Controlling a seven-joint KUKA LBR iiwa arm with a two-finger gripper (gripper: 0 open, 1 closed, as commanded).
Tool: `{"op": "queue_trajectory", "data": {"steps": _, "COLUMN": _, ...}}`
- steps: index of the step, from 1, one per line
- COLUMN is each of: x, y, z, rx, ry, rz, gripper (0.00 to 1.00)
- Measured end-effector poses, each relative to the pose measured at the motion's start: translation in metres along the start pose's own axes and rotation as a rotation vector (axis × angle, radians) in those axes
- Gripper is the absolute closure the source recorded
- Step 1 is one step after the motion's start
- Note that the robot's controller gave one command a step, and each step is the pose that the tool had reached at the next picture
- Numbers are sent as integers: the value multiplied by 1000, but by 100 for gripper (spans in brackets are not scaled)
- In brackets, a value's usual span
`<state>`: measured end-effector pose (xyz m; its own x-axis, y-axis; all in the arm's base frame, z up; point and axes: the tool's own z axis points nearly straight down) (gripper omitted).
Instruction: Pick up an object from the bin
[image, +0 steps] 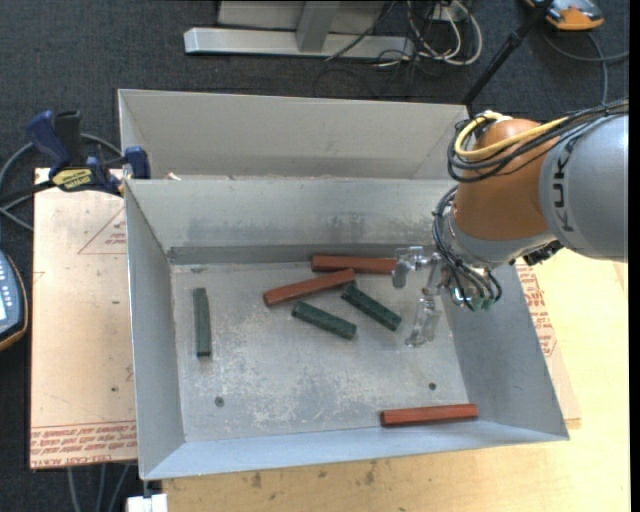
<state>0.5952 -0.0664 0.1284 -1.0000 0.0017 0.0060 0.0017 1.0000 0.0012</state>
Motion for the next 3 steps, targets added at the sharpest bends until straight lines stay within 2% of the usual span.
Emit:
{"op": "queue_trajectory", "data": {"steps": 1, "x": -39, "y": 53, "z": 59, "rx": -1, "ry": -12, "rz": -106, "gripper": 0}}
{"op": "queue_trajectory", "data": {"steps": 2, "x": -23, "y": 136, "z": -5, "rx": -5, "ry": -15, "rz": -82, "gripper": 0}}
{"op": "queue_trajectory", "data": {"steps": 3, "x": -46, "y": 222, "z": 60, "rx": -3, "ry": -7, "rz": 119, "gripper": 0}}
